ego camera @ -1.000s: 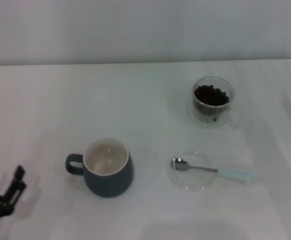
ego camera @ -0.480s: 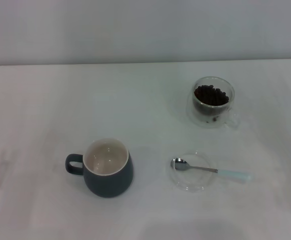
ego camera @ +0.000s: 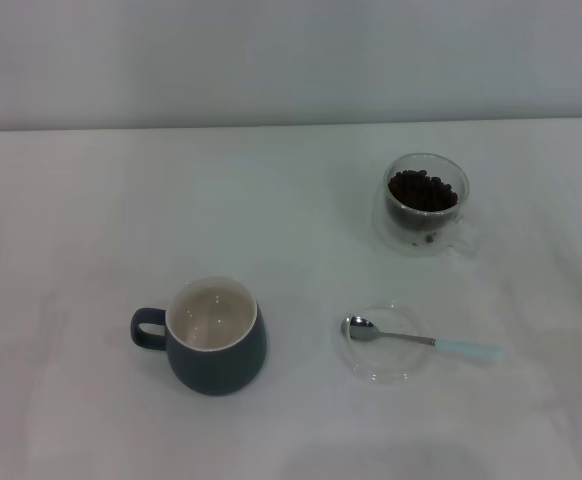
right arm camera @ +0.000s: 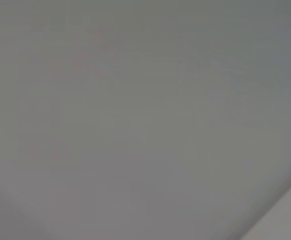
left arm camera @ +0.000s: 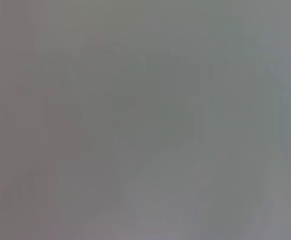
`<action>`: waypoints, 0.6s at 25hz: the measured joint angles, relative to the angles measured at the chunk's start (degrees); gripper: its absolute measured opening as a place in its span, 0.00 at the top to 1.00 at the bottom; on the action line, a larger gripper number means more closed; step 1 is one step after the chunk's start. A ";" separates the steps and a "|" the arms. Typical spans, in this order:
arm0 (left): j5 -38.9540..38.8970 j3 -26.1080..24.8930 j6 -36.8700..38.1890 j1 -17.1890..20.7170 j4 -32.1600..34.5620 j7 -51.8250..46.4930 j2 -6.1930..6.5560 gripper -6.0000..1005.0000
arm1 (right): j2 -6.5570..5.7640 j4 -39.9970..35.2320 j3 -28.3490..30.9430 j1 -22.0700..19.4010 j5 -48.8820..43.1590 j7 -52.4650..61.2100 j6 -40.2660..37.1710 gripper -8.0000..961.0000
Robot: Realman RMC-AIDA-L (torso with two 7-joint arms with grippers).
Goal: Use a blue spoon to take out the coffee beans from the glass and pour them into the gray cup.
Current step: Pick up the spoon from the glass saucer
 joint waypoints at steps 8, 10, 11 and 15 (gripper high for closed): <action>0.00 0.01 -0.32 -0.73 0.06 -0.06 -0.17 0.20 | 0.14 7.94 -1.12 -0.12 -1.17 -0.10 -0.61 0.10; 0.00 0.00 -1.00 -1.40 0.14 -0.08 -0.17 0.20 | 0.17 9.25 -0.74 -0.21 -2.92 -0.21 -0.28 0.10; 0.00 0.01 -1.39 -1.69 0.16 -0.08 -0.17 0.20 | 0.19 9.78 -0.63 -0.18 -3.78 -0.23 0.10 0.10; 0.00 0.00 -4.10 -3.46 0.24 -0.08 -0.15 0.20 | 0.29 11.18 -0.51 0.16 -6.87 -0.38 1.18 0.12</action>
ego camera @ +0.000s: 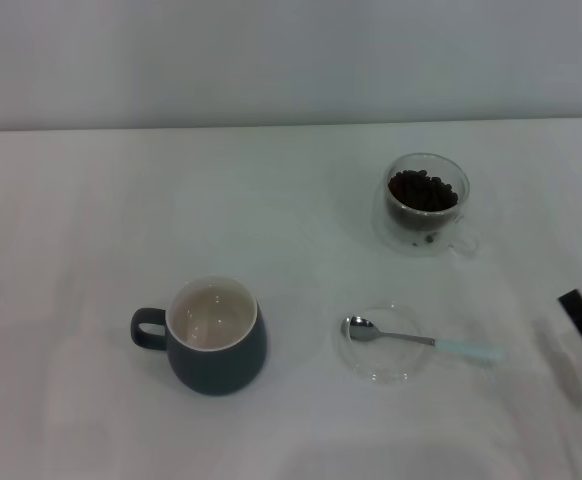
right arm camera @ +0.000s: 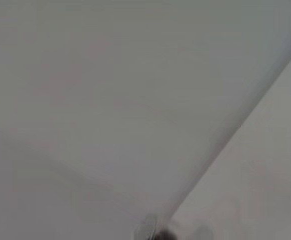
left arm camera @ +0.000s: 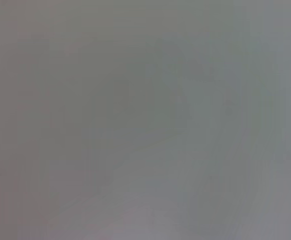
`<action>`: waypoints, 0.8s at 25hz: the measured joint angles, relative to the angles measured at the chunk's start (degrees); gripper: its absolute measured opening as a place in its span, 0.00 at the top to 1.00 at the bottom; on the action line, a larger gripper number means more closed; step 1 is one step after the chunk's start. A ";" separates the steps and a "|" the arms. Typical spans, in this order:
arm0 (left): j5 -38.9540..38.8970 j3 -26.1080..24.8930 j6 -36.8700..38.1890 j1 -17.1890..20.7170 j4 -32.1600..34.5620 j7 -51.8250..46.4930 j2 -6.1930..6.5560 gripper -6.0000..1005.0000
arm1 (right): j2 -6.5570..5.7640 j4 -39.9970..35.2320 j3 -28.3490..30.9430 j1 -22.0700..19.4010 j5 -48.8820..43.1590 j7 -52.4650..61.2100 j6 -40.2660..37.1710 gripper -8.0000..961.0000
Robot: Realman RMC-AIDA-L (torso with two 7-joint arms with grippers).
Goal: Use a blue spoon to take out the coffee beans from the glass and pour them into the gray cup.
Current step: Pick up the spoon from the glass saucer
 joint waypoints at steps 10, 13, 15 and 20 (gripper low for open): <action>0.39 0.52 -3.44 -2.86 0.14 0.00 -0.07 0.20 | 0.07 1.01 4.45 0.09 -8.64 -0.25 4.37 0.19; 0.42 0.53 -3.47 -3.27 0.14 0.00 -0.06 0.20 | 0.13 2.36 4.96 -0.02 -9.40 -1.67 4.53 0.19; 0.44 0.53 -3.48 -3.55 0.09 0.08 -0.05 0.20 | 0.14 4.19 5.84 -0.27 -9.42 -4.68 4.18 0.19; 0.61 0.53 -3.51 -4.34 -0.20 0.35 0.05 0.20 | 0.16 8.01 8.18 -1.40 -9.70 -11.53 3.59 0.20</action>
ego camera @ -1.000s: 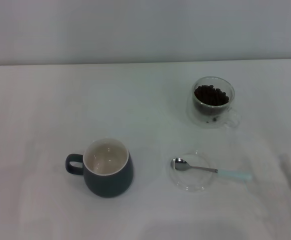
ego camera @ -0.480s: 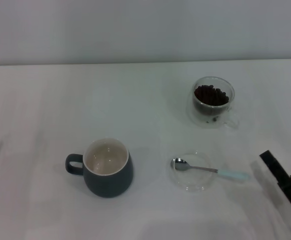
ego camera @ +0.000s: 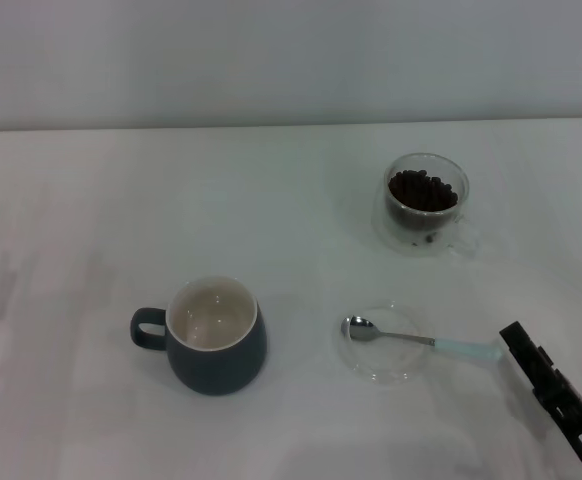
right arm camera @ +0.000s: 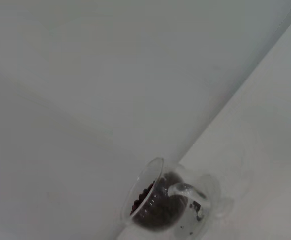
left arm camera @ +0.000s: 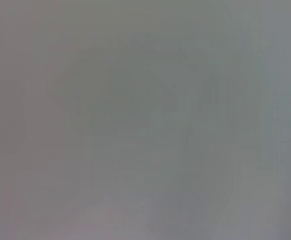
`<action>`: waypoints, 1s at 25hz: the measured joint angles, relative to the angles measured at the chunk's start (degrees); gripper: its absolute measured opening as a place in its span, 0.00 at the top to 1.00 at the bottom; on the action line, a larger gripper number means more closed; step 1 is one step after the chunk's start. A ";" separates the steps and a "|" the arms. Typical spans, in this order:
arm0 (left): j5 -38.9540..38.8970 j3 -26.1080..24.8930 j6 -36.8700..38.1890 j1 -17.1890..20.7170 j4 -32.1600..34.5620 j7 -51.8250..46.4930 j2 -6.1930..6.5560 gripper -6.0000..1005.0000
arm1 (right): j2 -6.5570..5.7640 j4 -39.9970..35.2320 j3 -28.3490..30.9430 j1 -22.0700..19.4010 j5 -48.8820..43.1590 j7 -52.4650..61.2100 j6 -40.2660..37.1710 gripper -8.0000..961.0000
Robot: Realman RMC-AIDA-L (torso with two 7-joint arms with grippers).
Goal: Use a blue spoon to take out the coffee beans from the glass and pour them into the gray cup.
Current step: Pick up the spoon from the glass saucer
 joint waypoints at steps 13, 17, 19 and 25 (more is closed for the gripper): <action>1.76 0.09 -0.07 -1.67 -0.01 0.08 0.09 0.20 | 0.10 0.84 4.51 0.05 -7.43 -3.90 4.35 0.22; 2.29 0.08 -0.06 -2.28 -0.13 -0.06 0.17 0.20 | 0.16 0.67 6.59 0.43 -10.32 -4.29 6.33 0.22; 2.41 0.08 -0.06 -2.51 -0.28 -0.19 0.22 0.20 | 0.17 0.57 8.01 0.48 -12.70 -4.82 7.45 0.23; 2.82 0.08 -0.08 -2.74 -0.39 -0.20 0.21 0.20 | 0.09 -0.03 8.83 0.88 -14.75 -4.72 8.62 0.26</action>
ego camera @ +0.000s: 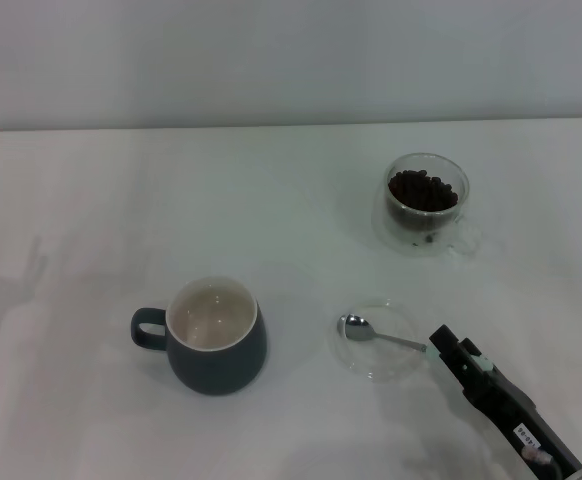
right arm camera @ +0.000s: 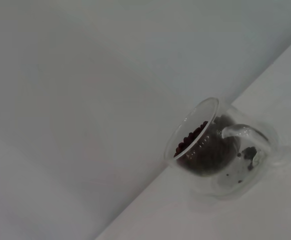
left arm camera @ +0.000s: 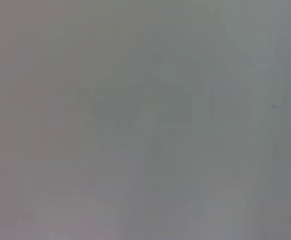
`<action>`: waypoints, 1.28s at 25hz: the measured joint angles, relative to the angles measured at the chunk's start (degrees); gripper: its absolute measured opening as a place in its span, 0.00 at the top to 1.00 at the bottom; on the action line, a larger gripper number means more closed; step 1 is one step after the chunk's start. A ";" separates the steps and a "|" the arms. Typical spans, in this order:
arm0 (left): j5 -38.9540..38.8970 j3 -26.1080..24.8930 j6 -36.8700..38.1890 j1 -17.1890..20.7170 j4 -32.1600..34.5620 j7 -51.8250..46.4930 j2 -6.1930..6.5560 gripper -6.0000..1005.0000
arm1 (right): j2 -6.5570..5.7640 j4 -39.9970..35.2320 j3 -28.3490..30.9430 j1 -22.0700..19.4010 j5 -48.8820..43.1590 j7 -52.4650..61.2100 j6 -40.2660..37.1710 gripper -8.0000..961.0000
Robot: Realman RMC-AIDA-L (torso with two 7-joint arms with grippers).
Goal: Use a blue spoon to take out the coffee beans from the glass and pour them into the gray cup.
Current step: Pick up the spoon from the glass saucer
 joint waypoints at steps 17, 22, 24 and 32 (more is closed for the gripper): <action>0.01 -0.01 0.08 0.97 0.03 -0.06 -0.12 0.20 | -0.29 -0.97 -1.69 -1.21 -0.06 4.26 0.51 0.41; 0.00 0.00 0.09 0.98 0.03 -0.06 -0.12 0.20 | -0.36 -0.95 -3.34 -1.48 -0.06 5.04 -0.55 0.41; -0.01 0.00 0.09 0.96 0.03 -0.06 -0.12 0.20 | -0.36 -1.01 -3.47 -1.52 -0.06 5.16 -0.59 0.41; -0.01 -0.04 0.02 1.08 0.00 -0.06 -0.15 0.20 | -0.36 -1.01 -3.61 -1.55 -1.38 5.32 -1.66 0.48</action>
